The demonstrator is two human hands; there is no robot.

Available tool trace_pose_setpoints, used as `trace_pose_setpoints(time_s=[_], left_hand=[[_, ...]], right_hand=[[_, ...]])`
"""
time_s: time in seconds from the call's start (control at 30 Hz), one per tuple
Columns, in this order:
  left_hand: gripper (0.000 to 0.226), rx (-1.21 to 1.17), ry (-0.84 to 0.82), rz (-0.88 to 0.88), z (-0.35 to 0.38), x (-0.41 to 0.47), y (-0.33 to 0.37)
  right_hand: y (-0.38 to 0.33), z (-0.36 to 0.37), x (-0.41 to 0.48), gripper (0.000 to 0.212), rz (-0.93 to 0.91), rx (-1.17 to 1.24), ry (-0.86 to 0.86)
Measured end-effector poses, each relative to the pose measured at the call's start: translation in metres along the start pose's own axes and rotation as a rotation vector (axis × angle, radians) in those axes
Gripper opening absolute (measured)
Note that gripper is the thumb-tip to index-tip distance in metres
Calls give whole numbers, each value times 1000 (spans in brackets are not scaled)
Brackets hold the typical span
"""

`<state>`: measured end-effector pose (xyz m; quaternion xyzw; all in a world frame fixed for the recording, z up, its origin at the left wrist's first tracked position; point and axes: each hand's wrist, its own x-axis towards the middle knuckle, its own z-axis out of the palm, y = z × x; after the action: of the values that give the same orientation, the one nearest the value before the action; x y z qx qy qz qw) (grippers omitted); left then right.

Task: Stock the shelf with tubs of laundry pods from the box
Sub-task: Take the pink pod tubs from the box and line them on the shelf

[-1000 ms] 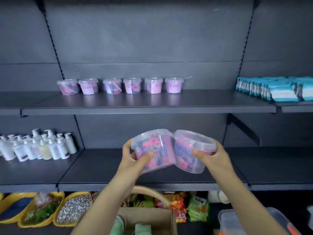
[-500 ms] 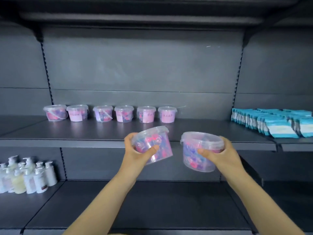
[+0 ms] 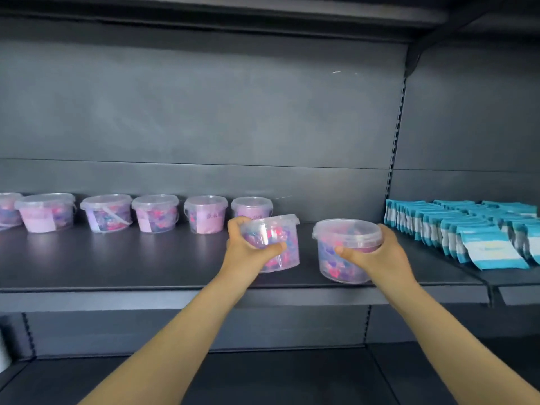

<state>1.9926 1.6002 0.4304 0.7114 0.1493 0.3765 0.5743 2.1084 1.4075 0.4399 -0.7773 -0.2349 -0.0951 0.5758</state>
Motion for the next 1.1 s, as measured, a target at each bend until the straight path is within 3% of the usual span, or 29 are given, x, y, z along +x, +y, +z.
trace_pose_setpoints(time_s=[0.17, 0.33, 0.53, 0.63, 0.73, 1.1], left_hand=[[75, 90, 64, 26, 64, 66, -18], [65, 260, 136, 64, 119, 118, -29], [76, 523, 119, 8, 142, 162, -65], [87, 700, 84, -31, 148, 170, -80], [89, 850, 105, -32, 151, 174, -84], [103, 505, 4, -47, 142, 188, -89]], right_hand=[[43, 3, 93, 69, -28, -50, -36], [84, 7, 179, 78, -16, -58, -36], [107, 22, 217, 72, -14, -22, -27], [122, 46, 225, 86, -42, -63, -47], [129, 58, 236, 88, -6, -87, 16], [138, 59, 258, 84, 97, -168, -42]])
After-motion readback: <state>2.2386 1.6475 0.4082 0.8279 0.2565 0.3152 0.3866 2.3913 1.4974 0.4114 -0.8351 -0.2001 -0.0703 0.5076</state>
